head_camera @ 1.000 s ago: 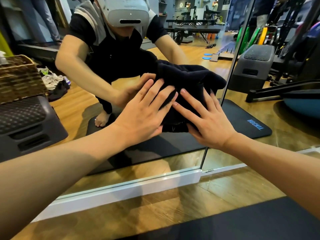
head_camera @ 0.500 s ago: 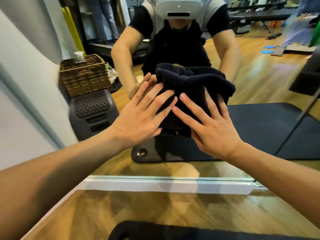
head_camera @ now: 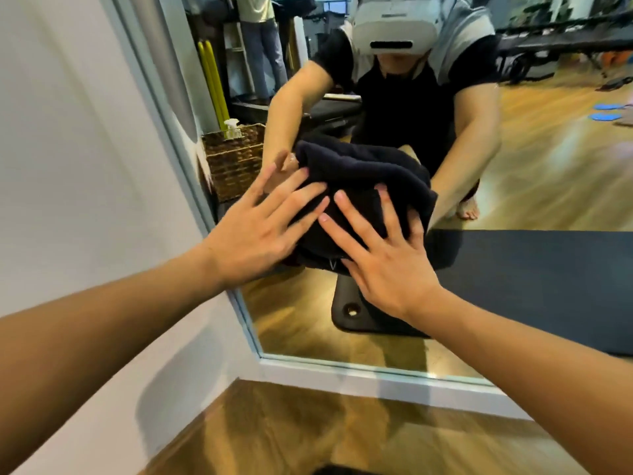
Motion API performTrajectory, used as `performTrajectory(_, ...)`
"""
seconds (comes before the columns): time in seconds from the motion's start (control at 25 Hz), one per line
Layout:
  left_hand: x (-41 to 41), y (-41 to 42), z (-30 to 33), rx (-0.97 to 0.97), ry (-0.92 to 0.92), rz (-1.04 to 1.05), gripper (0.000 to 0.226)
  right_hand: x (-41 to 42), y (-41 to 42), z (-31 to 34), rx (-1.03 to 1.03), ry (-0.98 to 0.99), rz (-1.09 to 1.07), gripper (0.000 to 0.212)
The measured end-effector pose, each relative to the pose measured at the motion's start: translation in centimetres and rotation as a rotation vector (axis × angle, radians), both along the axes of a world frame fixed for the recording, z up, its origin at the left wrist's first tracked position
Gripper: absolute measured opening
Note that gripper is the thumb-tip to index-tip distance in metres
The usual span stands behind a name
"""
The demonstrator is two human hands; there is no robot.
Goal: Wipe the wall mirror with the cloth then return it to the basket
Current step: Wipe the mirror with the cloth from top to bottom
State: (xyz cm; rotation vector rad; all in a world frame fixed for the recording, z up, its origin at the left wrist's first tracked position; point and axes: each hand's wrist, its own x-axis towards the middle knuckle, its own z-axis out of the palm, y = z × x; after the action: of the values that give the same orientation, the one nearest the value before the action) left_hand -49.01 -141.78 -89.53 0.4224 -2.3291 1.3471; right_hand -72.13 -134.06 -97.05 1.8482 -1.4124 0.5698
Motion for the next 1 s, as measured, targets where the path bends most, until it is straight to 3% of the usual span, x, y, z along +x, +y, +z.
performTrajectory(0.28, 5.7, -1.6, -1.9, -0.021, -0.006, 0.109, 0.049, 4.9, -2.7, -1.1, -0.033, 0.081, 0.017, 0.077)
performTrajectory(0.52, 11.3, -2.7, -2.2, -0.072, -0.045, 0.159, 0.068, 10.6, -5.5, -2.3, -0.005, 0.083, 0.088, 0.081)
performTrajectory(1.0, 12.7, -3.2, -7.7, 0.099, 0.142, 0.23, 0.06, 12.1, -7.1, -4.7, -0.025, 0.184, 0.117, 0.076)
